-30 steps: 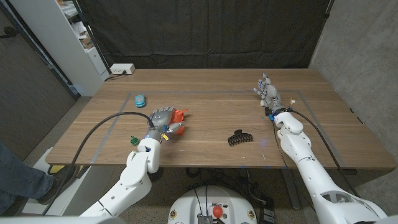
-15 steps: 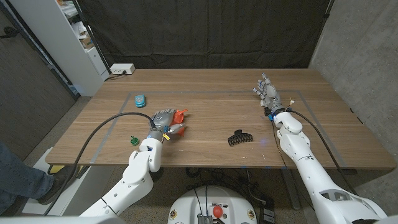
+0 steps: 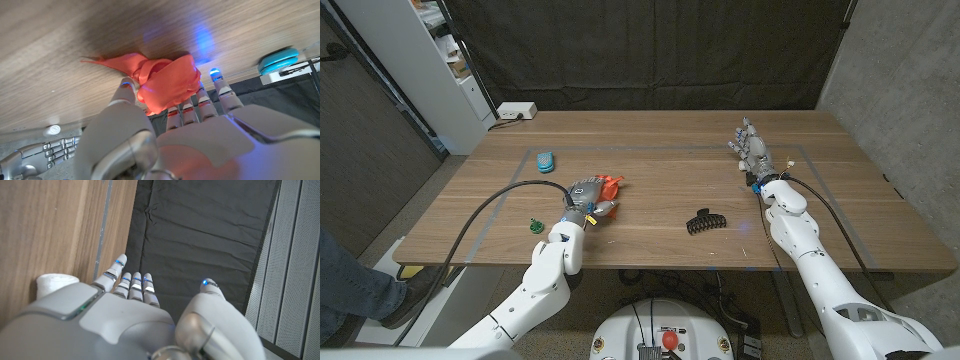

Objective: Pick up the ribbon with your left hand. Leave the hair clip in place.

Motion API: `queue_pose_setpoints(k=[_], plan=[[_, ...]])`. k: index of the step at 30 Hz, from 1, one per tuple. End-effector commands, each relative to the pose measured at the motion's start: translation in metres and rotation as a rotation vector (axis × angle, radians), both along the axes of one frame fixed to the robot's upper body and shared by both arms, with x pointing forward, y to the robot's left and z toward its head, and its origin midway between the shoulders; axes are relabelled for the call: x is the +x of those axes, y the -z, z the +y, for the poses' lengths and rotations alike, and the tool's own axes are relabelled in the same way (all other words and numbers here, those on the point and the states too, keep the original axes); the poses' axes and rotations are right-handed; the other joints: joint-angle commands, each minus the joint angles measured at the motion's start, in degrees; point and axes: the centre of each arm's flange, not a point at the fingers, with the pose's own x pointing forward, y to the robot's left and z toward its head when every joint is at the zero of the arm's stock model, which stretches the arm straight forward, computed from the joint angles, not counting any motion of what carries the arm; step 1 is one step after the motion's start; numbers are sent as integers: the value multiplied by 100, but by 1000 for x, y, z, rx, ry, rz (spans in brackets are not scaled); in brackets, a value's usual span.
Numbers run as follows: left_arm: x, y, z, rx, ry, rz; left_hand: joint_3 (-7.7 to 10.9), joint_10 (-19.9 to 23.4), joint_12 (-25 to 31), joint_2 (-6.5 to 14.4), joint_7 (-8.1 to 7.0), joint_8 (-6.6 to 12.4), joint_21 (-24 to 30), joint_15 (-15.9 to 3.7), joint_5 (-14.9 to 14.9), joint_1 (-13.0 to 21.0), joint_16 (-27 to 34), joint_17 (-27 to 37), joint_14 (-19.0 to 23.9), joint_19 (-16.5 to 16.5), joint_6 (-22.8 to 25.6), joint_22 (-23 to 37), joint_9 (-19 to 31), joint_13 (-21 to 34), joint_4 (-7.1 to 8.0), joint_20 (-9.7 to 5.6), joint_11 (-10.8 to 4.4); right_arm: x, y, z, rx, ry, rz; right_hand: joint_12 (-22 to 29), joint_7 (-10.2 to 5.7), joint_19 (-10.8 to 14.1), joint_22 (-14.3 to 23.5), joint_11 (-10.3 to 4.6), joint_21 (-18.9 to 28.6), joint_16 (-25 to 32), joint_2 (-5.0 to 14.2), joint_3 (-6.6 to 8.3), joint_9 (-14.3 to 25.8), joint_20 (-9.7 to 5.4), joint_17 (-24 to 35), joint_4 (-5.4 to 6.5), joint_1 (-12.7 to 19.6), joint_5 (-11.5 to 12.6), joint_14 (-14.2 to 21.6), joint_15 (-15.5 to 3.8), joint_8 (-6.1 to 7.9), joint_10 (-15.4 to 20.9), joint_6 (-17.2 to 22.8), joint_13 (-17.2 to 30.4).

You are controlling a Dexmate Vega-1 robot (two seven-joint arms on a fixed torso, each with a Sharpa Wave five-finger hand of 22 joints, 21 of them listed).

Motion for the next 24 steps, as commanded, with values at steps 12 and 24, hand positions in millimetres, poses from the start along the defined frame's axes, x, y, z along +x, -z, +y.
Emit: queue_pose_setpoints(k=[12, 24], plan=[[5, 2, -7, -12, -30, 30, 593, 826, 226, 416, 49, 242, 352, -241, -53, 2067, 325, 79, 952, 1353, 842, 54, 64, 108, -27, -10, -269, 1, 2, -2, 7, -6, 0, -40, 15, 82, 22, 25, -48, 25, 26, -8, 12, 7, 6, -30, 25, 38, 50, 26, -1, 25, 48, 24], [8, 0, -8, -32, -29, 24, 584, 2087, 693, 711, -9, 644, 830, -608, 36, 3143, 1145, 507, 2073, 2377, 2038, 68, 192, 321, -26, -144, -355, 2, 7, -2, 13, -8, 8, -47, 15, 97, 23, 15, -75, 26, 36, -13, 12, 7, 8, -31, 22, 38, 57, 20, -3, 29, 50, 25]])
